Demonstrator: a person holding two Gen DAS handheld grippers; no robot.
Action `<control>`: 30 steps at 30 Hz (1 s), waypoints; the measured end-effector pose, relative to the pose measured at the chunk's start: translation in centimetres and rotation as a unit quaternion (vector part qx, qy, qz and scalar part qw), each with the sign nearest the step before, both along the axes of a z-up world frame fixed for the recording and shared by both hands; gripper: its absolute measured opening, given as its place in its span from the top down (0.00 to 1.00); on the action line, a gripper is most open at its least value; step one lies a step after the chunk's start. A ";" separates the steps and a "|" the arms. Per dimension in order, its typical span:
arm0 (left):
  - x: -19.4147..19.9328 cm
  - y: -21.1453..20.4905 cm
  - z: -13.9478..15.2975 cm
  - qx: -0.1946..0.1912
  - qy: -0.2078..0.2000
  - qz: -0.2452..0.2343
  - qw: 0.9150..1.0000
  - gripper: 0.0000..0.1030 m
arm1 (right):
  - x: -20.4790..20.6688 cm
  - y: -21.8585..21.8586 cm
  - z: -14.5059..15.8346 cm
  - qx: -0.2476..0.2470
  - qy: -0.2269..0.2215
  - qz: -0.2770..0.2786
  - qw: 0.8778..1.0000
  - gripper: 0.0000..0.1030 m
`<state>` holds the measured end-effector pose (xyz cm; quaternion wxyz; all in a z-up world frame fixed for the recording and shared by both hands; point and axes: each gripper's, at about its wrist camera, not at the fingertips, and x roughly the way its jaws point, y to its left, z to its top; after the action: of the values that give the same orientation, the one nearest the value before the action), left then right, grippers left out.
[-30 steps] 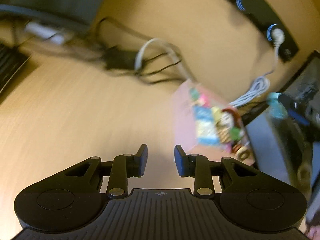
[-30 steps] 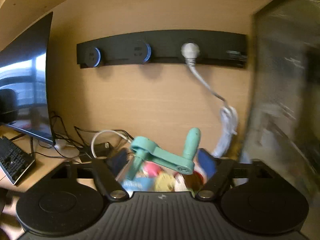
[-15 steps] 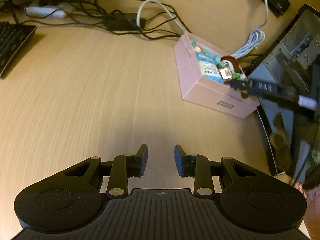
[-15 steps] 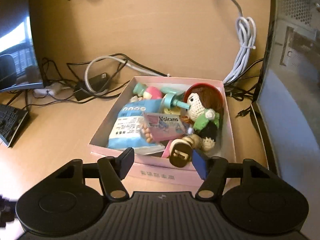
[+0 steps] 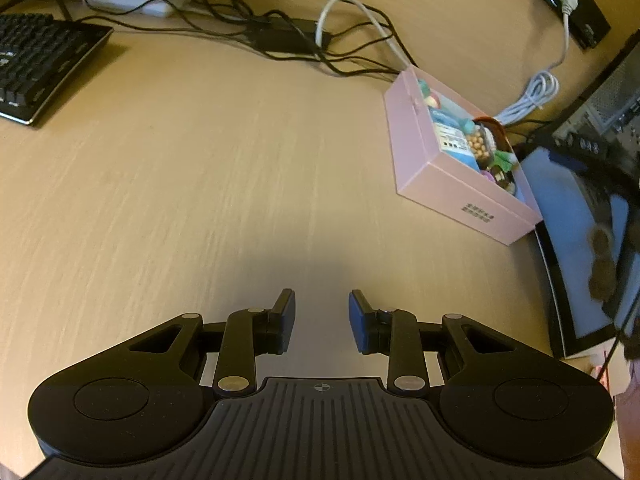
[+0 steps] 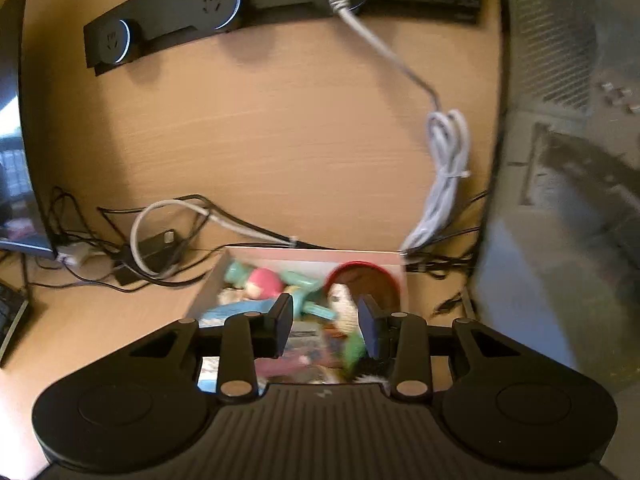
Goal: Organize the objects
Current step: 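Lower the teal crank toy into the pink box and open the right gripper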
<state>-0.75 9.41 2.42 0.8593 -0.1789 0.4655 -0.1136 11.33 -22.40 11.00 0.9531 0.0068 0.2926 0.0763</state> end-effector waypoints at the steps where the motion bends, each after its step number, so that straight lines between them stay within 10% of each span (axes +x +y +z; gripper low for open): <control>1: 0.1 0.0 0.1 0.001 -0.003 -0.001 1.000 0.69 | -0.5 -0.3 -0.1 0.000 0.003 -0.002 1.000 0.65; 6: 2.3 -1.7 1.6 0.005 -0.028 -0.027 0.999 0.69 | -4.1 0.0 -2.1 -0.030 -0.003 -0.008 1.000 0.37; 11: 9.6 -8.1 5.8 0.041 -0.091 -0.086 0.991 0.69 | -6.8 1.1 -4.6 -0.099 -0.011 -0.014 0.995 0.35; 15: 15.4 -12.2 5.5 0.083 -0.067 -0.095 0.990 0.68 | -7.7 1.5 -6.5 -0.142 -0.013 -0.016 0.990 0.35; 26: 18.3 -11.1 2.7 0.136 -0.023 0.002 0.990 0.05 | -3.7 1.6 -9.2 -0.134 0.011 0.001 0.991 0.38; 30: 19.9 -9.1 2.0 0.124 -0.018 0.015 0.992 0.04 | -2.0 2.9 -8.6 -0.118 0.003 0.022 0.993 0.42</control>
<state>19.19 0.29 4.37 0.8848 -0.0761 0.4575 -0.0451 9.37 -19.46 2.35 0.9446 -0.1120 0.3023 0.0618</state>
